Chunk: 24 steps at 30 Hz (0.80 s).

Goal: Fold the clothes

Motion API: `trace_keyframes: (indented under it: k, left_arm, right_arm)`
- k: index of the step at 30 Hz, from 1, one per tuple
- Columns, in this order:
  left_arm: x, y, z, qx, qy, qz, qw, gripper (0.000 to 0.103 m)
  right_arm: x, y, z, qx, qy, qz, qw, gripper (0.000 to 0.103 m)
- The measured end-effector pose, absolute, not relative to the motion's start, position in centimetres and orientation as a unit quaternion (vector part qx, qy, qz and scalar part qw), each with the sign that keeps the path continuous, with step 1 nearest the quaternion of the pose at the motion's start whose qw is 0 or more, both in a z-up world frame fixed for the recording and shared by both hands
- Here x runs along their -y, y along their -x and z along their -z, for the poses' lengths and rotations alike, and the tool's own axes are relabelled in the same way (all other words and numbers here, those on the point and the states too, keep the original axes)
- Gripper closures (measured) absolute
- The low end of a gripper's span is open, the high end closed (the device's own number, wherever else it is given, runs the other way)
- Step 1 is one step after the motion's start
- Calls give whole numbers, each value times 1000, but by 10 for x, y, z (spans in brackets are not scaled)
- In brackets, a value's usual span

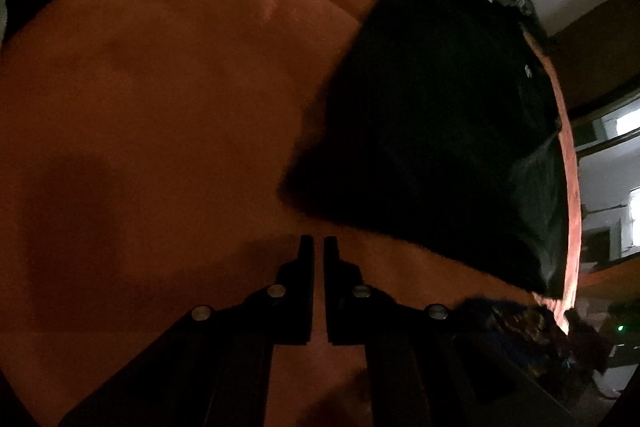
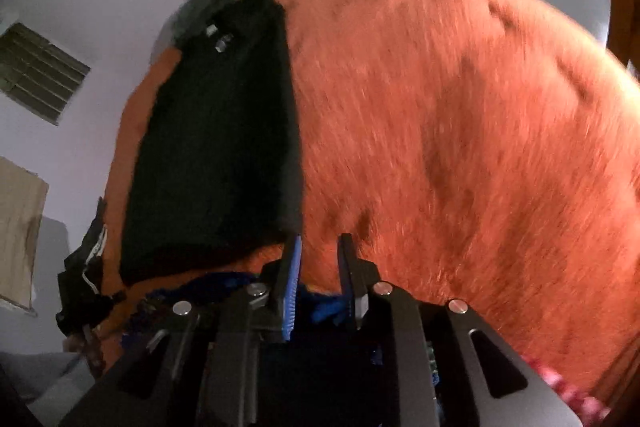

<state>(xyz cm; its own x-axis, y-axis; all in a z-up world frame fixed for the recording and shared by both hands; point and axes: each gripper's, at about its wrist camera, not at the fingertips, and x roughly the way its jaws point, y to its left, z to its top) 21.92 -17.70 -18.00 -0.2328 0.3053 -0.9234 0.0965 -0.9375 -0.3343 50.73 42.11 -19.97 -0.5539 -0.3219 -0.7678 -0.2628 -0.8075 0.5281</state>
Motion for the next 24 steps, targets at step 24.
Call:
trace_keyframes:
  k: [24]
  left_arm:
    - [144,-174,210,194,615,-760,83,67]
  right_arm:
    - [-436,-491,203,279,-524,805,13,99]
